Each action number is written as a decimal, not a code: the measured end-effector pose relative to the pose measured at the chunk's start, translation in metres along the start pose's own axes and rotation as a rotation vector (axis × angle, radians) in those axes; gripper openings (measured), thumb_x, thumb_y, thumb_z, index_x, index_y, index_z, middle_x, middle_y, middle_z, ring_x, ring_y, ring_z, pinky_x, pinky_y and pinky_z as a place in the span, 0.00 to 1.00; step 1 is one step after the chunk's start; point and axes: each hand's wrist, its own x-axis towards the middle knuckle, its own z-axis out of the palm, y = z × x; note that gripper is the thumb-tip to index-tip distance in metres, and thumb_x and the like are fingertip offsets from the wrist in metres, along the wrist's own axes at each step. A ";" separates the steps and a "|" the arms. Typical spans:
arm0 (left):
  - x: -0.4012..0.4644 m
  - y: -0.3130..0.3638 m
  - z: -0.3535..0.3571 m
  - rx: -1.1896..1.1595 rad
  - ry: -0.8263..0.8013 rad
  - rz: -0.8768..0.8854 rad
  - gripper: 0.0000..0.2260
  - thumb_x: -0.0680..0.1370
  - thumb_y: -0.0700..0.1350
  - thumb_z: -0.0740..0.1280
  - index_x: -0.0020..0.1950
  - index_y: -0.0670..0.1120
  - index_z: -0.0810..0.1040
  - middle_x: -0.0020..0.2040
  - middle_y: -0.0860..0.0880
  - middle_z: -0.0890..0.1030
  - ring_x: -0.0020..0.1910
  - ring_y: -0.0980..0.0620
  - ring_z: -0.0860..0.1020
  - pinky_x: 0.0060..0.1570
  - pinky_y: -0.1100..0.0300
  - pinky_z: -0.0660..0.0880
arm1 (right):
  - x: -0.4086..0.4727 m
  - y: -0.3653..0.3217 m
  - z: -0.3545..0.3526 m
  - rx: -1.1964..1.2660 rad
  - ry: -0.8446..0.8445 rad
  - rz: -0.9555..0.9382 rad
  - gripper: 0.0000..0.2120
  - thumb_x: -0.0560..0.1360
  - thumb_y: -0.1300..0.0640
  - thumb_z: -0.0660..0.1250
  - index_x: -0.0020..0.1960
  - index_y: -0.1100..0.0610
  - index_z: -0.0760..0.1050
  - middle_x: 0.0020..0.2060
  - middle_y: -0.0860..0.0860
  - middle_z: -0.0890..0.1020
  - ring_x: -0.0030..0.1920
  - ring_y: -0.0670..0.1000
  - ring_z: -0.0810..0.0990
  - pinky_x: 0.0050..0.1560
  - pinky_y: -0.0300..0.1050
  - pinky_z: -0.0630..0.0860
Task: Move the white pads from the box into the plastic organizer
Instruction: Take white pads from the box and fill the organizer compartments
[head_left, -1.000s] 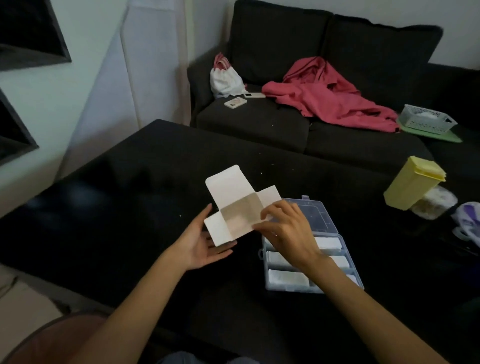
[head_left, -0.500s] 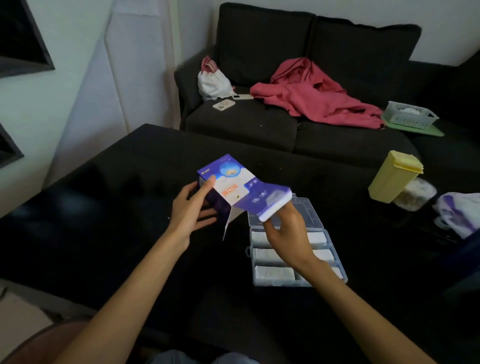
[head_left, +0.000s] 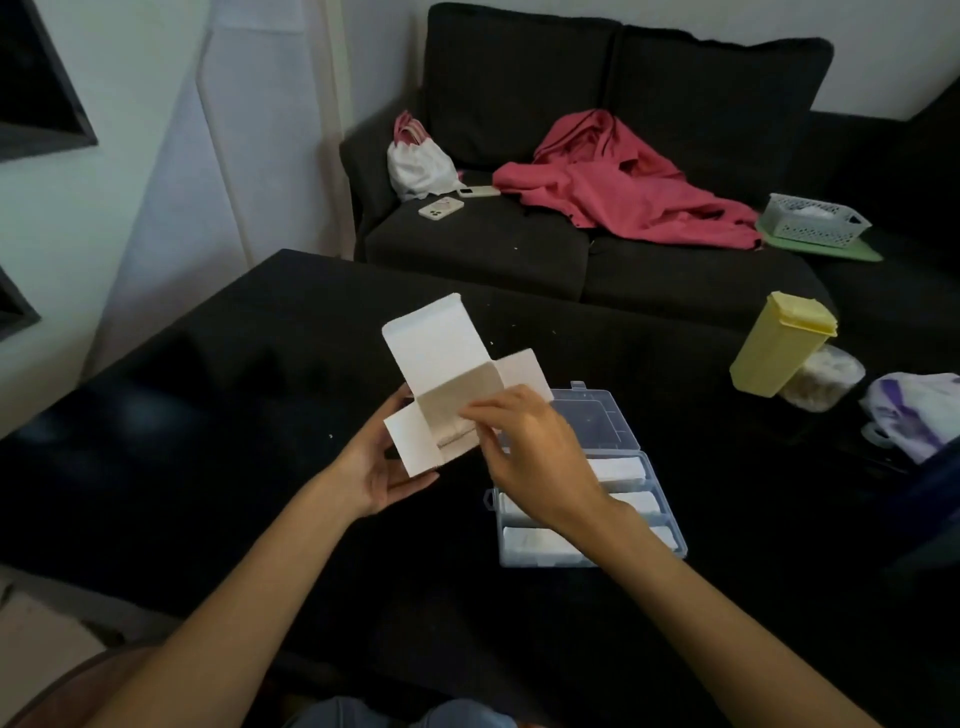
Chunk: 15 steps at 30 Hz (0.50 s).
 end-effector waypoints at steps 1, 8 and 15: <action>0.000 -0.001 0.001 0.024 -0.007 0.002 0.15 0.72 0.60 0.67 0.55 0.54 0.79 0.51 0.43 0.82 0.46 0.44 0.82 0.36 0.53 0.79 | 0.003 -0.005 0.000 -0.003 -0.121 0.031 0.14 0.77 0.59 0.64 0.63 0.56 0.75 0.61 0.52 0.77 0.60 0.53 0.75 0.63 0.47 0.72; 0.001 -0.007 0.008 0.202 -0.012 -0.022 0.25 0.69 0.64 0.67 0.58 0.49 0.76 0.37 0.42 0.84 0.37 0.46 0.84 0.35 0.56 0.80 | 0.040 0.004 0.018 -0.104 -0.781 0.230 0.16 0.78 0.61 0.59 0.66 0.60 0.66 0.61 0.58 0.74 0.58 0.58 0.74 0.64 0.52 0.69; 0.004 -0.007 0.001 0.222 0.011 -0.009 0.30 0.66 0.66 0.68 0.61 0.48 0.77 0.45 0.41 0.82 0.44 0.44 0.82 0.42 0.54 0.79 | 0.034 0.010 0.027 -0.020 -0.888 0.263 0.14 0.81 0.58 0.54 0.65 0.59 0.67 0.55 0.54 0.72 0.55 0.53 0.71 0.59 0.42 0.64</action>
